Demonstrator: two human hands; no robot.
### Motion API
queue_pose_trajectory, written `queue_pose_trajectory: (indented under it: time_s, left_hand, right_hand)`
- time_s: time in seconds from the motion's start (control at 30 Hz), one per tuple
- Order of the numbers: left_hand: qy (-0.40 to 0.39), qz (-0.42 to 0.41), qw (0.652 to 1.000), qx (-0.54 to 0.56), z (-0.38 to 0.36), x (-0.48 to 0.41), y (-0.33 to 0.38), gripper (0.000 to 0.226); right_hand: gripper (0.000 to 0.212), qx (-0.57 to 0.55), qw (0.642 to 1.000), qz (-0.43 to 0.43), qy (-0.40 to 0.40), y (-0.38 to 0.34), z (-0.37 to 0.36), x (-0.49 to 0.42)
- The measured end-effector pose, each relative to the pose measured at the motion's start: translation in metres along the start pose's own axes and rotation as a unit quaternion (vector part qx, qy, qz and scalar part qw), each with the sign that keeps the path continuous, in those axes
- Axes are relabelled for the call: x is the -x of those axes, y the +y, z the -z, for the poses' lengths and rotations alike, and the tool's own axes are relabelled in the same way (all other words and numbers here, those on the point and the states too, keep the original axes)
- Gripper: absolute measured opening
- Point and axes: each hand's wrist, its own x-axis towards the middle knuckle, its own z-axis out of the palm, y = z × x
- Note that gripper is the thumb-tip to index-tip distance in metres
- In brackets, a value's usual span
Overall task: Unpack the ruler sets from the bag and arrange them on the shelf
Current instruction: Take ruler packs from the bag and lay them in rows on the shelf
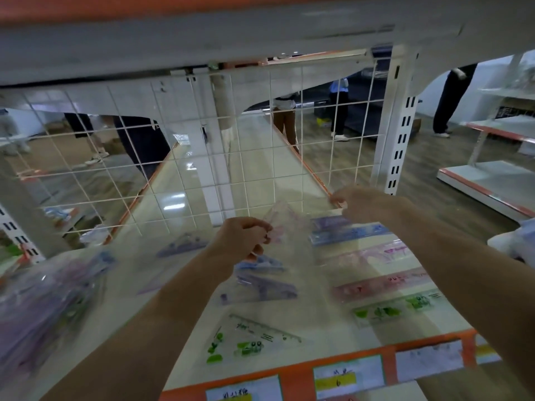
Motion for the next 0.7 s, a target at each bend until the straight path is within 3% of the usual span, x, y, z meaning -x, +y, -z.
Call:
queue_pose_trajectory:
  time_s: [0.07,0.13,0.2,0.27,0.43,0.5,0.6,0.7]
  left_hand:
    - [-0.008,0.002,0.999,0.034,0.009,0.006,0.003,0.02]
    - [-0.014,0.002,0.999,0.053,0.018,0.011,0.005,0.015]
    - [-0.011,0.004,0.999,0.054,0.028,0.016,0.006,0.012]
    - [0.025,-0.01,0.999,0.03,0.039,0.019,0.005,0.013]
    - [0.132,-0.054,0.99,-0.021,0.073,0.027,0.0,0.01]
    - [0.115,-0.034,0.993,0.018,0.078,0.03,-0.002,0.011]
    - [0.03,0.009,0.988,0.15,0.077,0.037,-0.003,0.025]
    - [-0.023,0.014,0.971,0.236,0.081,0.044,-0.007,0.029]
  right_hand:
    - [0.033,-0.095,0.994,0.053,0.033,-0.028,0.008,0.016]
    - [0.024,-0.252,0.963,0.091,-0.009,-0.06,0.012,0.036]
    - [0.014,-0.337,0.933,0.112,-0.053,-0.088,0.012,0.051]
    - [0.005,-0.332,0.935,0.121,-0.038,-0.106,0.009,0.056]
    - [0.006,-0.333,0.935,0.116,0.032,-0.138,0.012,0.059]
    - [0.007,-0.322,0.936,0.135,0.036,-0.154,0.009,0.063]
    - [0.011,-0.303,0.934,0.188,0.023,-0.182,-0.001,0.076]
    - [0.029,-0.289,0.933,0.209,-0.058,-0.199,-0.006,0.084]
